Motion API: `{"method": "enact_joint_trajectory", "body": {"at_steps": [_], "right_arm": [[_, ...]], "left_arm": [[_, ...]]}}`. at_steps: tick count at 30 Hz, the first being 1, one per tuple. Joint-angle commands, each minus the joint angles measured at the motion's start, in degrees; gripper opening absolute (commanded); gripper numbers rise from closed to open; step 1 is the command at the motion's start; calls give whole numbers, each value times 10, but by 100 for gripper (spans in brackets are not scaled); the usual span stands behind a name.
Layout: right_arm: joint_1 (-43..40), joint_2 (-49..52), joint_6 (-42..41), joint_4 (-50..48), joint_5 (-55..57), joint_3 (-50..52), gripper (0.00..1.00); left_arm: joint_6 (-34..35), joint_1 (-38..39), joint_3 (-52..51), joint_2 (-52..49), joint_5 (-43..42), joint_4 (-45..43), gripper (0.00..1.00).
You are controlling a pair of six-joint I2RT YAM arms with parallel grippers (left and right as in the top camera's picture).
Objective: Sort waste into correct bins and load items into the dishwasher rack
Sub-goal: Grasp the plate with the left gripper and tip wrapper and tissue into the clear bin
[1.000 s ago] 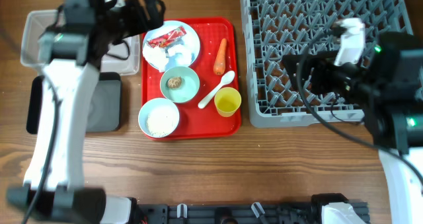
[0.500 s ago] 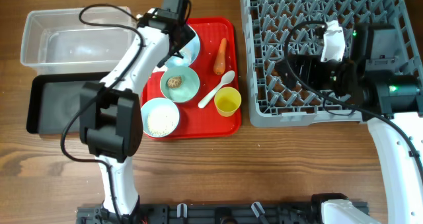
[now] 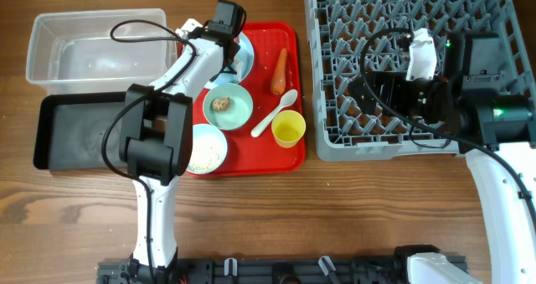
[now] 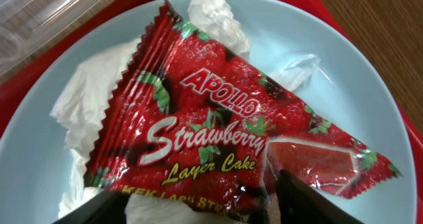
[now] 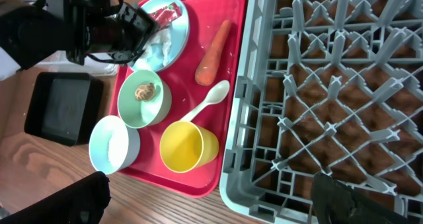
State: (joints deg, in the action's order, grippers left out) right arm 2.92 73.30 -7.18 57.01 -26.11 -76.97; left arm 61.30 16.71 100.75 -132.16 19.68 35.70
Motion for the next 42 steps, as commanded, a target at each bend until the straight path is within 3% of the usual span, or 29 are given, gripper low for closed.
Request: {"method": "enact_joint_trajectory", "body": {"at_steps": [1,3,8,13,18,22,27,28,29,30,34,36,38,42], "right_arm": [[1,4,12,-4,-3,-3,99],[1,4,12,-4,-3,-3,100],[1,4,10,-4,-3,-3,100],[1,4,12,-1,-3,-3,100],[1,4,10,-1,-3,-3,100],[1,4,11,0,-3,-3,100],[1,4,11,0,8,-3,100],[1,4,12,0,8,-3,100],[1,4,12,0,8,-3,100],[1,4,12,0,8,-3,100],[1,4,11,0,8,-3,100],[1,4,12,0,8,-3,100],[1,4,11,0,7,-3,100],[1,4,12,11,8,-3,100]], "left_arm": [[6,-1,1,-54,-43,-2,28],[4,-1,1,-54,-43,-1,4],[-131,-2,2,-3,-79,14,4],[-188,-18,2,162,-83,32,4],[-194,-76,2,292,-82,112,4],[-221,-172,1,284,-51,131,4],[-249,-257,1,181,-17,98,4],[-249,-260,1,157,-17,91,27],[-249,-260,1,139,-18,88,79],[-251,-259,1,136,-24,89,100],[-325,-258,2,171,-66,103,100],[-324,-258,2,215,-70,127,100],[-326,-258,2,279,-142,170,100],[-334,-250,2,381,-233,368,99]]}}
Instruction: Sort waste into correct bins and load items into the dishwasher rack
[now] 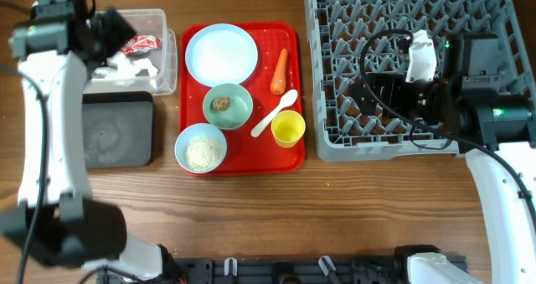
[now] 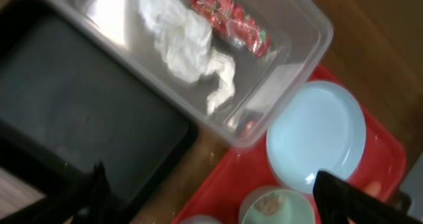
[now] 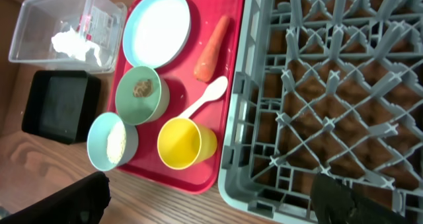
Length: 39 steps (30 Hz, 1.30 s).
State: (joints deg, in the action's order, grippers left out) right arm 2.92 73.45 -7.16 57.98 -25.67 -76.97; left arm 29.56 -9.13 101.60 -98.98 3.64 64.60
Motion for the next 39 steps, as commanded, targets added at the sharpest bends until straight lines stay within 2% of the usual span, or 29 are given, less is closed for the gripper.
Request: {"method": "enact_joint_trajectory", "body": {"at_steps": [1,3,5,6,7,10,13,19,20,22,24,26,27,29,32,39], "right_arm": [[1,3,12,-1,3,-3,100],[1,3,12,-1,6,-3,100],[1,3,10,0,12,-3,100],[1,3,10,2,12,-3,100],[1,3,10,3,13,-3,100],[1,3,10,17,21,-3,100],[1,3,10,23,33,-3,100],[1,3,10,23,33,-3,100],[1,3,10,23,33,-3,100],[1,3,10,23,33,-3,100],[1,3,10,23,33,-3,100],[1,3,10,23,33,-3,100],[1,3,10,22,33,-3,100],[1,3,10,21,33,-3,100],[1,3,10,21,33,-3,100],[1,3,10,21,32,-3,100]], "left_arm": [[-63,31,-7,54,-104,114,93],[-94,82,-18,52,-115,133,89],[-112,163,-50,50,-113,115,88],[-112,210,-75,46,-110,82,100],[-111,248,-96,40,-104,48,100],[-111,319,-158,14,-47,-38,100],[-112,333,-189,-28,-46,-108,100],[-112,338,-192,-135,-46,-171,78],[-112,342,-192,-148,-47,-175,72],[-112,354,-192,-168,-46,-179,51],[-112,364,-192,-178,-46,-184,40],[-104,367,-193,-182,-46,-188,23],[-96,367,-193,-182,-46,-189,23],[-96,367,-193,-182,-46,-190,11],[-92,367,-193,-182,-46,-190,4],[-79,366,-188,-179,-46,-192,4]]}}
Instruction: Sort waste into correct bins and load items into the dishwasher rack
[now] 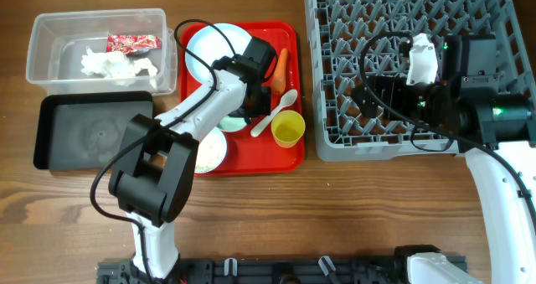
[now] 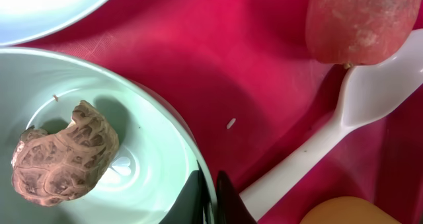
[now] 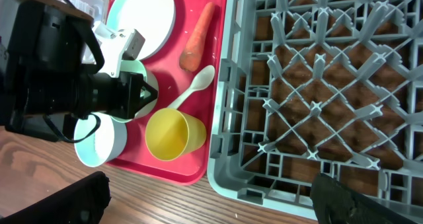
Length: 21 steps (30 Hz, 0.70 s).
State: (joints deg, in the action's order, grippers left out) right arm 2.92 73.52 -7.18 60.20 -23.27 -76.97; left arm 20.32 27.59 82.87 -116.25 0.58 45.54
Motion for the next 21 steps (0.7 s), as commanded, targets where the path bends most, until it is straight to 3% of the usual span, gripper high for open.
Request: {"method": "enact_joint_trajectory", "body": {"at_steps": [1,10,15,18,21], "right_arm": [[1,2,10,-2,8,-3,100],[1,2,10,-3,8,-3,100],[1,2,10,-3,8,-3,100],[1,2,10,-3,8,-3,100],[1,2,10,-2,8,-3,100]], "left_arm": [[13,-2,3,-3,-16,1,4],[13,-39,23,104,-19,53,4],[13,-76,23,212,-93,62,4],[8,-126,23,264,-136,96,4],[-47,-245,23,320,-159,193,4]]}}
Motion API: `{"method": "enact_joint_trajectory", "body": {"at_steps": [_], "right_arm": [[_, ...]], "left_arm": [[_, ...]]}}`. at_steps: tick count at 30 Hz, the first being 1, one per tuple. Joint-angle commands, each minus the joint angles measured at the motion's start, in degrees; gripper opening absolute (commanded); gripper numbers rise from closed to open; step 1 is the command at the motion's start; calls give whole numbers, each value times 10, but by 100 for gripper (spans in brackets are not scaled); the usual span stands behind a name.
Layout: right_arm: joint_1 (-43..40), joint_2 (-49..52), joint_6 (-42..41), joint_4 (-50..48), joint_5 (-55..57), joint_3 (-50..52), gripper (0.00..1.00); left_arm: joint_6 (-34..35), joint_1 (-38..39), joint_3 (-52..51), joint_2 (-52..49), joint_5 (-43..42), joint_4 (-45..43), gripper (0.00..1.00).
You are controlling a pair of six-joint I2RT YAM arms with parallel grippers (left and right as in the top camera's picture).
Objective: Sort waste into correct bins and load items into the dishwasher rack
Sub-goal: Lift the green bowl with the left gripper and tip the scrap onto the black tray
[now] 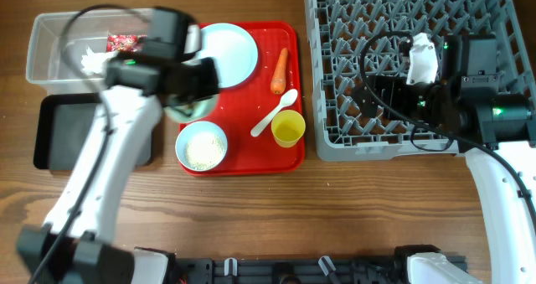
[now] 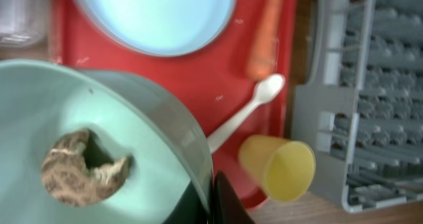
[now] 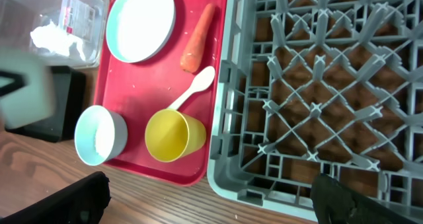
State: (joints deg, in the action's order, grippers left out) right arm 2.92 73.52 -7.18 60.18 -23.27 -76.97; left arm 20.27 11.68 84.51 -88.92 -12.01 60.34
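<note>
A green bowl [image 2: 99, 118] holding a brown lump of food [image 2: 82, 168] hangs above the red tray [image 1: 251, 154], near its left edge [image 1: 186, 110]. My left gripper [image 2: 211, 187] is shut on the bowl's rim. Still on the tray are a pale blue plate [image 1: 228, 51], a carrot [image 1: 279, 70], a white spoon [image 1: 275, 112], a yellow cup [image 1: 289, 129] and a blue bowl of rice [image 1: 203, 148]. My right gripper [image 3: 210, 201] is open over the grey dishwasher rack [image 1: 402, 142], holding nothing.
A clear bin [image 1: 50, 66] at the back left holds a white tissue [image 1: 94, 59] and a red wrapper [image 1: 124, 41]. A black tray [image 1: 54, 142] lies in front of it, partly under my left arm. Bare wood runs along the table's front.
The green bowl was resting on the tray with my left gripper shut on its rim. It is now lifted and further left, at the tray's left edge. The right arm has not moved.
My left gripper was low over the wrapper and tissue on the blue plate. Then both lay in the clear bin, the plate bare and the gripper open above. Then the gripper was shut on the green bowl's rim, and now it holds the bowl in the air.
</note>
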Motion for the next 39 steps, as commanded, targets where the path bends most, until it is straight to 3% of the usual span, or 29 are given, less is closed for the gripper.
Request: {"method": "enact_joint_trajectory", "body": {"at_steps": [1,3,9,16,24,26,30,34,36,37,39], "right_arm": [[1,2,10,0,9,-3,100],[1,2,10,15,9,-3,100],[1,2,7,16,8,-3,100],[1,2,7,18,9,-3,100],[1,2,6,19,8,-3,100],[1,2,6,20,9,-3,100],[1,2,6,20,10,-3,100],[1,2,6,19,10,-3,100],[1,2,6,17,10,-3,100],[1,2,6,16,10,-3,100],[1,2,5,17,10,-3,100]], "left_arm": [[-64,-127,6,53,-37,69,4],[-109,-228,0,44,-54,103,4],[-309,-428,-33,-71,-410,72,4],[-324,-538,-33,-281,-686,76,4],[-325,-543,-33,-288,-755,82,4],[-340,-535,-33,-270,-774,123,4],[-381,-505,-33,-175,-782,164,4],[-378,-436,-33,-49,-771,116,4],[-312,-369,-33,-17,-771,47,4],[-246,-323,-33,-13,-758,-32,4],[-38,-238,-33,-13,-591,-184,4]]}}
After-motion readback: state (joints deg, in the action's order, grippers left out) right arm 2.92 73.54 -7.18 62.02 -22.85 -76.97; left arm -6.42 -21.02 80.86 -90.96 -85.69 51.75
